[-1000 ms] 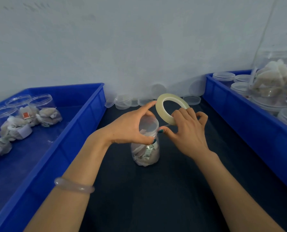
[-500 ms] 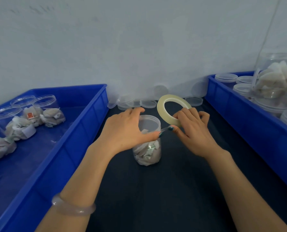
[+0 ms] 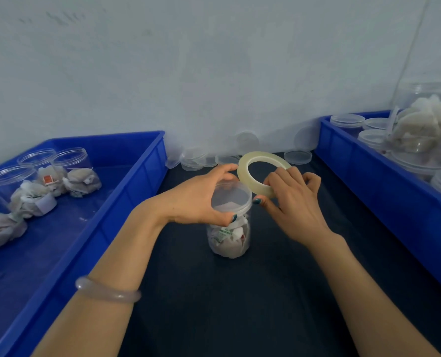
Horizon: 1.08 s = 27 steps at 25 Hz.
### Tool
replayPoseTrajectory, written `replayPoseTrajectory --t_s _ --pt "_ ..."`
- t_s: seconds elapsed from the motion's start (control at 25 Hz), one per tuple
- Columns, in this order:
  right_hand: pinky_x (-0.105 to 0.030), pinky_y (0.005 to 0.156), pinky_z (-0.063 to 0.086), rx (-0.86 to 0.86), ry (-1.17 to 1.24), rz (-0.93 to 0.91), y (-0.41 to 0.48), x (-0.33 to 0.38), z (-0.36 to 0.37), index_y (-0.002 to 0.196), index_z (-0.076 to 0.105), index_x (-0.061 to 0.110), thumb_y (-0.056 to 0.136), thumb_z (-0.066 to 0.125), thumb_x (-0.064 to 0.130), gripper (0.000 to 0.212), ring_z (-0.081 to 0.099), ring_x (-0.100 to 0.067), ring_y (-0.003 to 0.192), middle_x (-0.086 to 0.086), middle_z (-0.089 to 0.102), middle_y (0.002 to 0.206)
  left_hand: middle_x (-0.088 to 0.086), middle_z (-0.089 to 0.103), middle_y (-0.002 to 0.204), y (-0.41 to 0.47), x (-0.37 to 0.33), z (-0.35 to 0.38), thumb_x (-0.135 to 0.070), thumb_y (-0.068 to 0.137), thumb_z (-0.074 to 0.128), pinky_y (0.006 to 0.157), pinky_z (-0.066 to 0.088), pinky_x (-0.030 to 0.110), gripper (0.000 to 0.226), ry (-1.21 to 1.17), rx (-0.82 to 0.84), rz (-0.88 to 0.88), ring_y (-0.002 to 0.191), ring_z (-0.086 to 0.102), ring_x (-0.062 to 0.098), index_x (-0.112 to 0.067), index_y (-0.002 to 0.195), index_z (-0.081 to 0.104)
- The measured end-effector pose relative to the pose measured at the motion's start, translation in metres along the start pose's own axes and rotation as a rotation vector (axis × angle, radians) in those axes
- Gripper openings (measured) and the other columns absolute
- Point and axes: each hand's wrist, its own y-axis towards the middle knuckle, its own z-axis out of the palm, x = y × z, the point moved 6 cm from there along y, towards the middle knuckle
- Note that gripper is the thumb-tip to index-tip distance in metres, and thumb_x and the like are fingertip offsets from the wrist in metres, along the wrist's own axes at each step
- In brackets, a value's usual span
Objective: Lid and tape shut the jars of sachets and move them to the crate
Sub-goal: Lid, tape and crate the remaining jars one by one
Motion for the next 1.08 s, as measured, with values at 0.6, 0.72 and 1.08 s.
replayPoseTrajectory --t_s 0.6,0.72,1.08 --pt "-0.032 0.084 0.016 0.011 0.022 -0.070 -0.004 0.005 -0.006 0.096 0.060 0.021 0.098 0.028 0.058 0.050 0.044 -0.014 0.096 0.008 0.052 0.096 -0.018 0.058 0.124 0.008 -0.004 0.005 -0.030 0.075 0.079 0.098 0.040 0.024 0.084 -0.045 -0.127 0.045 0.118 0.052 0.007 -0.041 0.129 0.015" --pt "-0.032 0.082 0.015 -0.047 -0.012 -0.044 -0.003 0.010 -0.009 0.092 0.061 0.019 0.097 0.032 0.056 0.048 0.049 -0.019 0.096 0.005 0.052 0.093 -0.016 0.058 0.130 0.008 -0.006 0.006 -0.030 0.073 0.074 0.105 0.041 0.033 0.086 -0.014 -0.084 0.071 0.122 0.051 0.011 -0.045 0.130 0.012" --pt "-0.031 0.081 0.013 -0.082 -0.045 -0.022 -0.003 0.014 -0.011 0.088 0.061 0.019 0.096 0.034 0.052 0.043 0.049 -0.019 0.094 0.005 0.053 0.091 -0.001 0.049 0.137 -0.010 -0.013 0.001 -0.099 0.060 0.030 0.085 0.046 0.037 0.107 0.619 -0.386 -0.183 0.123 0.051 0.019 -0.030 0.142 0.032"
